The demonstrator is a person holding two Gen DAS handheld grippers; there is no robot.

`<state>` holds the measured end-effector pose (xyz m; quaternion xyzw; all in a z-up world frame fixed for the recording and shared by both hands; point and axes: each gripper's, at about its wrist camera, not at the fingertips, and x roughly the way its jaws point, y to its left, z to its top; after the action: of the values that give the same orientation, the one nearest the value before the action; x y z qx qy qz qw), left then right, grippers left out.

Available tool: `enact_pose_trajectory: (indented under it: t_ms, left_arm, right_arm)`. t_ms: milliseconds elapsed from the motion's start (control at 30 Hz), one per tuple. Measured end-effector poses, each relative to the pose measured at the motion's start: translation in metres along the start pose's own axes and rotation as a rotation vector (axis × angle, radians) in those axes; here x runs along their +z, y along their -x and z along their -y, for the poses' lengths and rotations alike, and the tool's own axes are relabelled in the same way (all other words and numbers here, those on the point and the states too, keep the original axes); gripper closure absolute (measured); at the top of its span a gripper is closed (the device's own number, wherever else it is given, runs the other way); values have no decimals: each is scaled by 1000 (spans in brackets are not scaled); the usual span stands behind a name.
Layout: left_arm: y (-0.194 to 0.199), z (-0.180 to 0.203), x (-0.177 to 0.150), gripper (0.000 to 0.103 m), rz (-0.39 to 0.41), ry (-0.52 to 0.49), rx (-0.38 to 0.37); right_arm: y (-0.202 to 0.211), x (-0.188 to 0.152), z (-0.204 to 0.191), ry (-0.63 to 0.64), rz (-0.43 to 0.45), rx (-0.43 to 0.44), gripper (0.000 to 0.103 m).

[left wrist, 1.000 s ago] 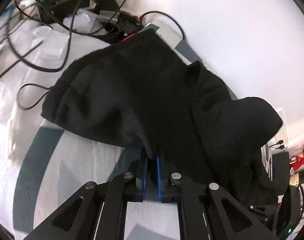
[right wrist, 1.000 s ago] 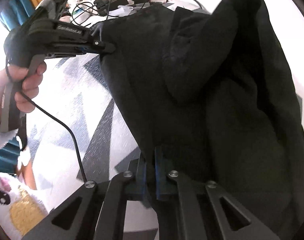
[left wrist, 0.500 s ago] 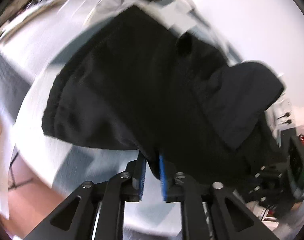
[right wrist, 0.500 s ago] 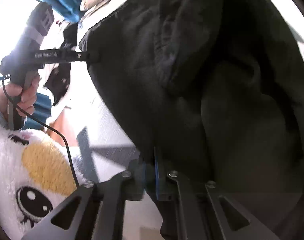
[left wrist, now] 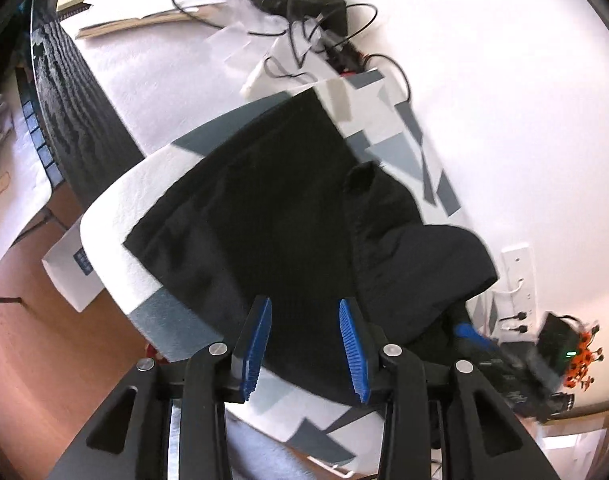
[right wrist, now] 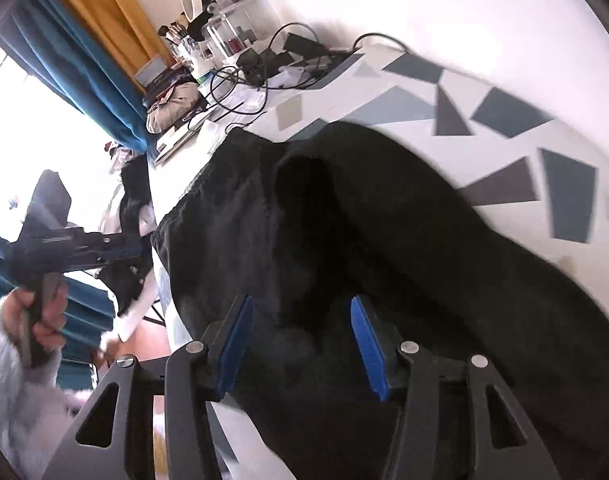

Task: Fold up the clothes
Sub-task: 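Fold the trousers over with both grippers and open them above the cover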

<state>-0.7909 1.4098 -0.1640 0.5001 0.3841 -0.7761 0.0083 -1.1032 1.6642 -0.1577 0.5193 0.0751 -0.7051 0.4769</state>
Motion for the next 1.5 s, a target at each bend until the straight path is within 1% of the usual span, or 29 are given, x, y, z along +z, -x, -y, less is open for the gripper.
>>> enact_pose_trajectory:
  t_ms: [67,100,133,167,200,233,333,367,400,533,600,667,833,867,900,967,1000,1067,1100,1133,1167,1200,1300,1367,1433,1500]
  left_arm:
    - [0,4,2,68,-2,1,-36]
    - [-1,5,3,68,-8,-4,-59]
    - [-3,6,5,68,-14,-8,-83]
    - [-2,6,8,68,-24,-14,-105]
    - [-4,5,11,68,-37,-20,-127]
    - [-8,3,17,68,-52,-29,-150]
    - [-14,-6,34,68,-103,-62,-195]
    - [-15,-9,40,68,-124,-74,-198]
    - [-14,-12,47,68,-142,-87,-200]
    - [-3,-25,74,68,-172,-159,-219]
    - [-1,-30,87,68,-195,-170,-240]
    - [-2,-34,101,68,-222,-169,-274]
    - [-1,-36,124,68,-231,-163,-338]
    - [0,-36,127,68,-230,-164,-350]
    - [1,-36,130,66,-229,-167,-359]
    - [1,-37,132,62,-230,-177,-365]
    - [0,-37,133,62,-234,-183,-362]
    - [-2,-38,134,62,-244,-190,-356]
    - [-5,-39,134,62,-252,-189,-354]
    - [-8,-39,135,62,-260,-188,-352]
    - [-11,-39,135,62,-267,-188,-349]
    - [-14,-38,135,62,-274,-190,-347]
    - [-21,-33,135,62,-290,-210,-343]
    - [-27,-30,133,61,-308,-216,-346]
    - [-34,-26,130,61,-322,-224,-344]
    - [-39,-22,126,62,-332,-229,-340]
  right_arm:
    - [-33,3,-9,-8,-24,-32,49]
    - [-30,-3,-2,-1,-28,-59,52]
    - [-36,-7,-1,-16,-29,-86,56]
    - [-43,-11,0,-31,-29,-112,70]
    - [-47,-13,8,-75,-43,-106,93]
    - [-48,-12,7,-120,-54,-78,96]
    - [-50,-8,-21,-88,-43,-47,97]
    - [-50,-4,-36,-59,-28,-51,97]
    - [-47,2,-45,-73,5,-32,98]
    - [-36,25,-78,-133,143,44,98]
    - [-27,36,-92,-167,221,81,98]
    - [-27,46,-103,-194,274,91,98]
    - [-41,79,-113,-224,309,43,98]
    - [-43,86,-113,-241,324,51,98]
    - [-45,92,-113,-259,338,59,98]
    - [-52,101,-113,-269,338,66,97]
    - [-62,102,-113,-274,300,79,93]
    - [-82,94,-111,-288,195,71,88]
    - [-92,90,-110,-295,143,68,80]
    - [-102,86,-109,-302,91,64,76]
    - [-106,76,-104,-324,69,53,68]
    - [-106,69,-99,-349,70,48,62]
    - [-78,45,-81,-426,137,70,61]
    - [-55,28,-67,-469,185,62,58]
    - [-32,9,-55,-499,208,22,57]
    - [-17,-3,-47,-505,212,-44,56]
